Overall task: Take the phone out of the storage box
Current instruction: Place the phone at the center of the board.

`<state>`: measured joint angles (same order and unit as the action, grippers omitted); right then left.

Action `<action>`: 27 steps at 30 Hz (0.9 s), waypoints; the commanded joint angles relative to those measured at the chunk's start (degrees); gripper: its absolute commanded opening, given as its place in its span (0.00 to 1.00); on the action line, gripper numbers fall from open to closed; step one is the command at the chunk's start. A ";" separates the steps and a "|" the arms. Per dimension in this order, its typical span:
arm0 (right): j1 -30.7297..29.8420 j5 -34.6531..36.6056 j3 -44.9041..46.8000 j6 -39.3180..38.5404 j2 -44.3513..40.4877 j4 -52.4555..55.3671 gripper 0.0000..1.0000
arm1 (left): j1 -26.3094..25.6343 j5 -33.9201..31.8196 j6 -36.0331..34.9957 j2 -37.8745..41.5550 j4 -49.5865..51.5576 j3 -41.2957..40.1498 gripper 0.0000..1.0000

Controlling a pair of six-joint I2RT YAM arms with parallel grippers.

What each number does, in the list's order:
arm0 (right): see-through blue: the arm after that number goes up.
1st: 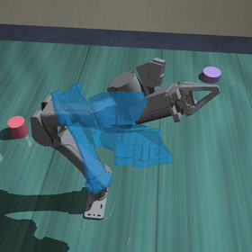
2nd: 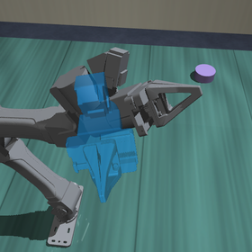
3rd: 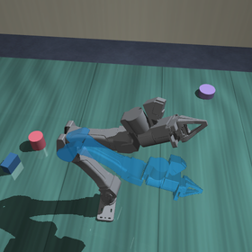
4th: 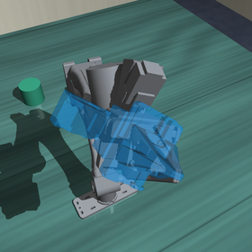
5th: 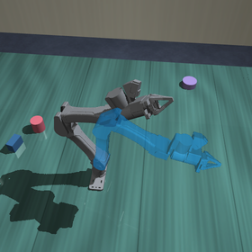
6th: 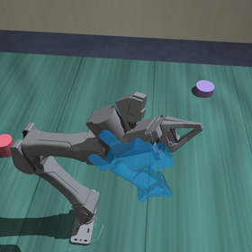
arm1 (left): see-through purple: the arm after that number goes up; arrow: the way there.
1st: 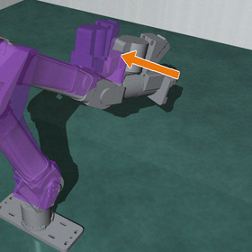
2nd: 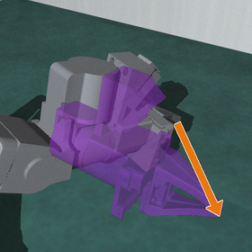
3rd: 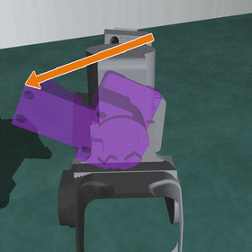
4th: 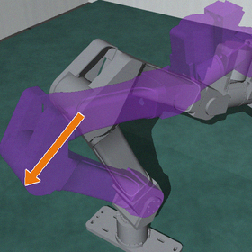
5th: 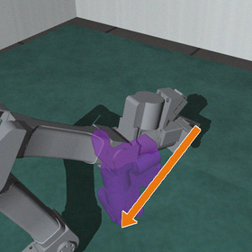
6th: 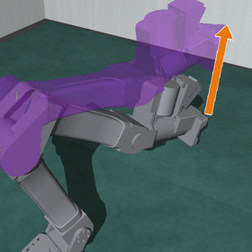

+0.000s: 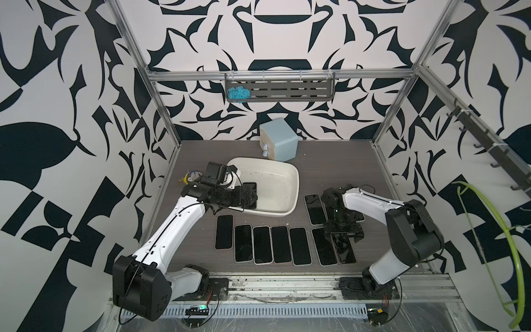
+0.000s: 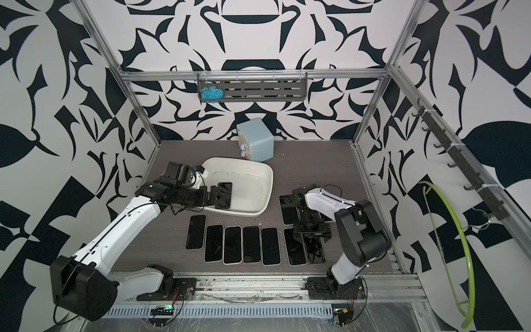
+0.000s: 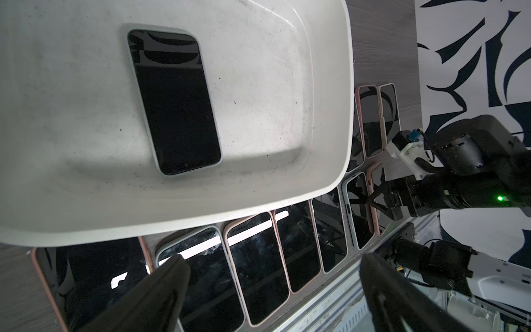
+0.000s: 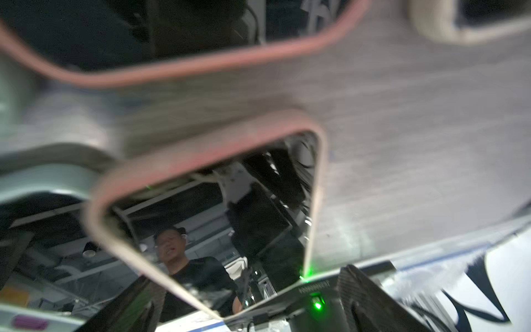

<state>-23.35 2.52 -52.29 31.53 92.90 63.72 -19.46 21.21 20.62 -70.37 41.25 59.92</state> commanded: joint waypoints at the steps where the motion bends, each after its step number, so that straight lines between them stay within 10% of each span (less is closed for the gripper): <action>1: -0.29 5.30 -0.09 3.86 -0.85 3.23 0.99 | 0.30 1.37 1.08 0.45 -0.98 -1.61 1.00; 12: -0.29 9.44 -2.54 4.32 -2.91 5.22 0.99 | 0.25 0.87 1.18 0.47 -1.12 -2.26 1.00; 18: -0.38 -3.49 -6.76 4.77 -11.33 -2.47 0.99 | 0.27 -7.16 0.21 -2.21 2.04 2.58 1.00; 27: -0.38 -12.40 -11.86 6.51 -15.21 -16.84 0.99 | -0.03 -17.71 -4.48 -30.52 17.86 27.29 1.00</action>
<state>-23.62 -6.13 -61.49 37.39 77.71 51.70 -19.46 8.10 18.39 -94.91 50.83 83.24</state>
